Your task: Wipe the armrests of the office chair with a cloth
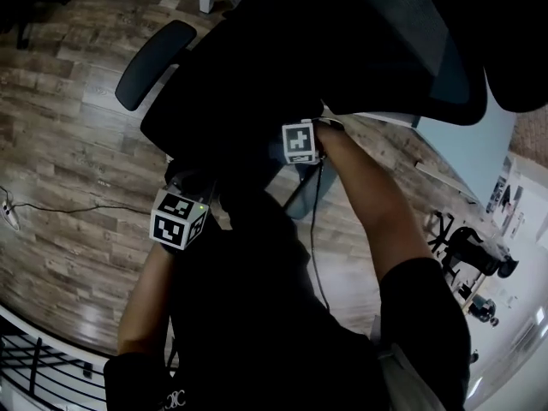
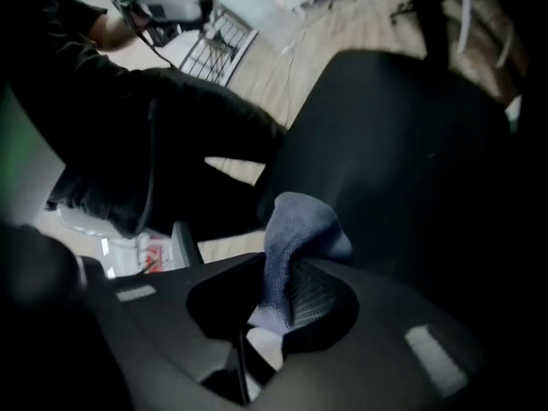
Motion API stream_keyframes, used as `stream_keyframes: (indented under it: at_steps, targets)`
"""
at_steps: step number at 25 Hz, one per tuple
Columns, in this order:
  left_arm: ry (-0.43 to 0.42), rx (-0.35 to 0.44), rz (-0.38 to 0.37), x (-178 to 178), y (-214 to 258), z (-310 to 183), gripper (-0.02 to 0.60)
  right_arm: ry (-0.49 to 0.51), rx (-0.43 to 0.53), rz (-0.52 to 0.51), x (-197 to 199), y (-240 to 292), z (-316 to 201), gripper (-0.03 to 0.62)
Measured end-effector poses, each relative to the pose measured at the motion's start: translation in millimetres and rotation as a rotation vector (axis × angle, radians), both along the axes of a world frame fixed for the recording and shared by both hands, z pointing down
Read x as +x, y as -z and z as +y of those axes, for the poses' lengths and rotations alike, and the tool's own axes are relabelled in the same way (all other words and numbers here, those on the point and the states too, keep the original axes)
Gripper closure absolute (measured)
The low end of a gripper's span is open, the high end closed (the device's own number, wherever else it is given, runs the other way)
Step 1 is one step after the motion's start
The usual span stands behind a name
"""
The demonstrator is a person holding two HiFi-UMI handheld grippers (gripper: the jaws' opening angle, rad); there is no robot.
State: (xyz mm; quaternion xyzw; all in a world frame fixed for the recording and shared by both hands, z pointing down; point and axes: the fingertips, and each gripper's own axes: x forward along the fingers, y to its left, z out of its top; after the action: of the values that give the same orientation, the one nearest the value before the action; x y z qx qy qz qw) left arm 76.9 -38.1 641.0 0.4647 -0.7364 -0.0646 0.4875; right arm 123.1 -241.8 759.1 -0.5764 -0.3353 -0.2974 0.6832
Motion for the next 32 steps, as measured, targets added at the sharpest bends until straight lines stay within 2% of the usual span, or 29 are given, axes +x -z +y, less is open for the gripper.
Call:
stream_keyframes:
  at_steps: [2,4,6,9,14,19,23,26,32]
  targets:
    - [-0.018,0.012,-0.022,-11,10,1,0.575,-0.168,-0.145,-0.128,-16,24,31,0.529]
    - [-0.05,0.022,-0.043,-23,19,0,0.575,-0.317,-0.212,-0.284,-35,48,38,0.528]
    - [-0.089,0.032,-0.059,-32,29,-3,0.575,-0.425,-0.207,-0.447,-47,74,24,0.528]
    - [-0.142,0.042,-0.078,-42,43,-11,0.575,-0.575,-0.223,-0.634,-46,114,5,0.528]
    - [-0.283,0.055,-0.094,-51,52,-38,0.575,-0.769,-0.161,-0.864,3,165,-30,0.528]
    - [-0.442,0.044,-0.117,-39,58,-80,0.575,-0.953,-0.063,-0.963,73,188,-65,0.528]
    - [-0.566,0.05,-0.103,-10,65,-121,0.575,-1.119,-0.011,-0.992,134,182,-85,0.528]
    - [-0.639,0.031,-0.096,13,66,-152,0.575,-1.23,-0.009,-0.991,169,168,-97,0.528]
    - [-0.703,-0.025,-0.1,50,54,-198,0.575,-1.24,-0.106,-0.951,193,123,-103,0.528]
